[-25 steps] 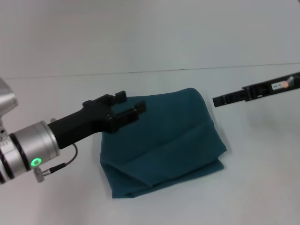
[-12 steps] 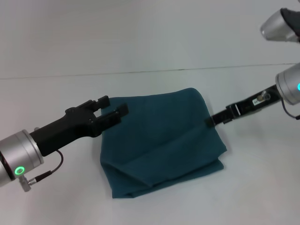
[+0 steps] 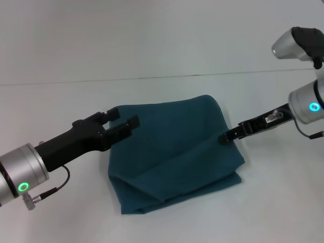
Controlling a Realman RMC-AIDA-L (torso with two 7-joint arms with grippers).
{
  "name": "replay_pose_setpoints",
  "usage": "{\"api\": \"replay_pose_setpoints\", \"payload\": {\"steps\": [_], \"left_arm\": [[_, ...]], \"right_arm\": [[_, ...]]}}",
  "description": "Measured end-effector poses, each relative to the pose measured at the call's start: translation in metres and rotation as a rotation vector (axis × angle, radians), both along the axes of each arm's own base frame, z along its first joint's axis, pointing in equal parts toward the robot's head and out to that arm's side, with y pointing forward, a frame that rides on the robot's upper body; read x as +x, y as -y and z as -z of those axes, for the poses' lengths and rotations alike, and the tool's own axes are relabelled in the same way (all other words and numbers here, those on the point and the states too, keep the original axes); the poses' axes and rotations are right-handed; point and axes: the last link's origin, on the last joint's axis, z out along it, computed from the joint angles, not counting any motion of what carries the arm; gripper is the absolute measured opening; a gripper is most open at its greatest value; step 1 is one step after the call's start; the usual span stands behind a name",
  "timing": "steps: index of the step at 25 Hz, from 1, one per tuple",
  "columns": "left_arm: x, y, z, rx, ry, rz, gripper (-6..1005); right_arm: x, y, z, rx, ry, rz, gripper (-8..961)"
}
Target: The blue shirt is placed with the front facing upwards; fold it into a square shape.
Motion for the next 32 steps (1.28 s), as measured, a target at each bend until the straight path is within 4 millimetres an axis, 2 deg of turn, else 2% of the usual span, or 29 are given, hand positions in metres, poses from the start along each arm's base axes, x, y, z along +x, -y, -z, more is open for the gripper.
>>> {"api": "replay_pose_setpoints", "payload": {"steps": [7,13,21,26,32], "left_arm": [[-0.001,0.000,0.000,0.000,-0.002,0.000,737],[-0.002,0.000,0.001,0.001,-0.007,-0.001,737],[-0.003,0.001,0.001,-0.002,-0.015,-0.001,736],[-0.003,0.001,0.001,-0.002,-0.016,-0.002,736],[-0.003,-0.001,0.002,0.002,-0.023,-0.008,735]], "right_arm": [[-0.010,-0.002,0.015,0.009,-0.007,-0.028,711],[-0.014,-0.002,0.024,-0.005,0.002,-0.041,639],[-0.014,0.002,0.022,-0.044,0.032,-0.088,398],[-0.014,0.012,0.009,-0.069,0.018,-0.111,177],[-0.010,0.031,0.000,-0.131,-0.003,-0.105,47]]}}
